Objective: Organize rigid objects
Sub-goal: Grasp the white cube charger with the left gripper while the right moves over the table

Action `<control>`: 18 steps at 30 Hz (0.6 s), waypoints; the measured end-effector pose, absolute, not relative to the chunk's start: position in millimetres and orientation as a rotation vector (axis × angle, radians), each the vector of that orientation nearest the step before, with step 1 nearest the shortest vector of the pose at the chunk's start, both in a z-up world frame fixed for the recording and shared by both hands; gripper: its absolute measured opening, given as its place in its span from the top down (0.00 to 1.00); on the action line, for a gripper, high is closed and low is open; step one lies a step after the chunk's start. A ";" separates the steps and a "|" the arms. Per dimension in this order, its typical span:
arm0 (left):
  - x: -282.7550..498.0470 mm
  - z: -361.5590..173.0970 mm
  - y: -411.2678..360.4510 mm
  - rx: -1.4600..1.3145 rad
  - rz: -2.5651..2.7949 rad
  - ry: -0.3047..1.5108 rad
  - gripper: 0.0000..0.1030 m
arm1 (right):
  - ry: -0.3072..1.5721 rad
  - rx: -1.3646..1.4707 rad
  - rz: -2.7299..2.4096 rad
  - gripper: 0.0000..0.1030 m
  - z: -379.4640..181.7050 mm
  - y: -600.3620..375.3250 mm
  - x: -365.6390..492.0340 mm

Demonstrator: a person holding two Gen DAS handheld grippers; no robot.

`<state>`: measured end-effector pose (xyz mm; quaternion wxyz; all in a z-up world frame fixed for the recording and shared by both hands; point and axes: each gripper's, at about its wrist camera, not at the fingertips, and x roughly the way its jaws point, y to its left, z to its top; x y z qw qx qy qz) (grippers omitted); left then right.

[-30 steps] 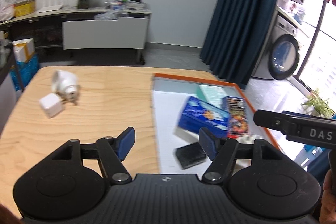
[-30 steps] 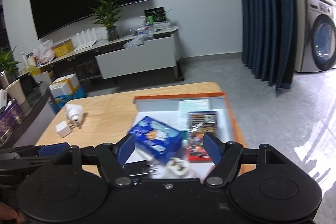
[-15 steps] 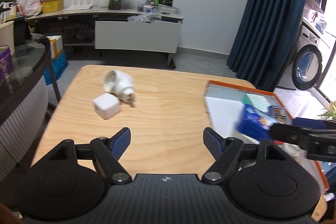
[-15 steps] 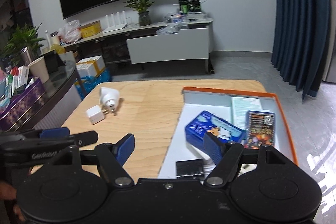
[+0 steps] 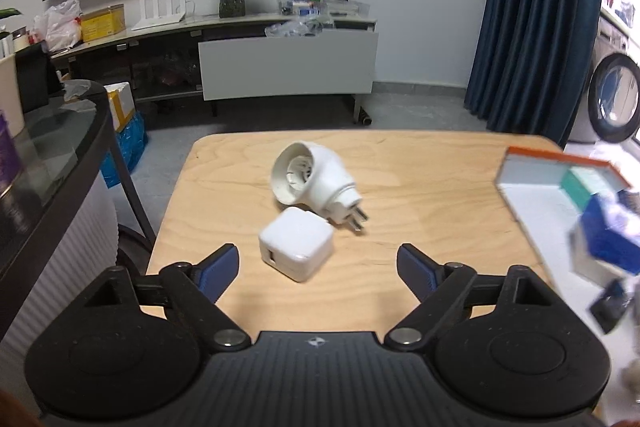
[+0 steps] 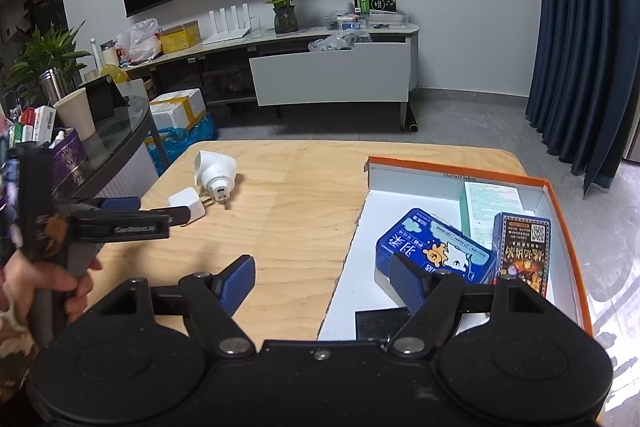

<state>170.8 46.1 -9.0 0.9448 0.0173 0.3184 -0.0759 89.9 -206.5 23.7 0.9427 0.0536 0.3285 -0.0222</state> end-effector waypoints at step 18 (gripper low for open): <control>206.8 -38.2 52.9 0.086 -0.219 0.638 0.52 | 0.692 0.132 -0.060 0.15 9.6 -213.7 119.2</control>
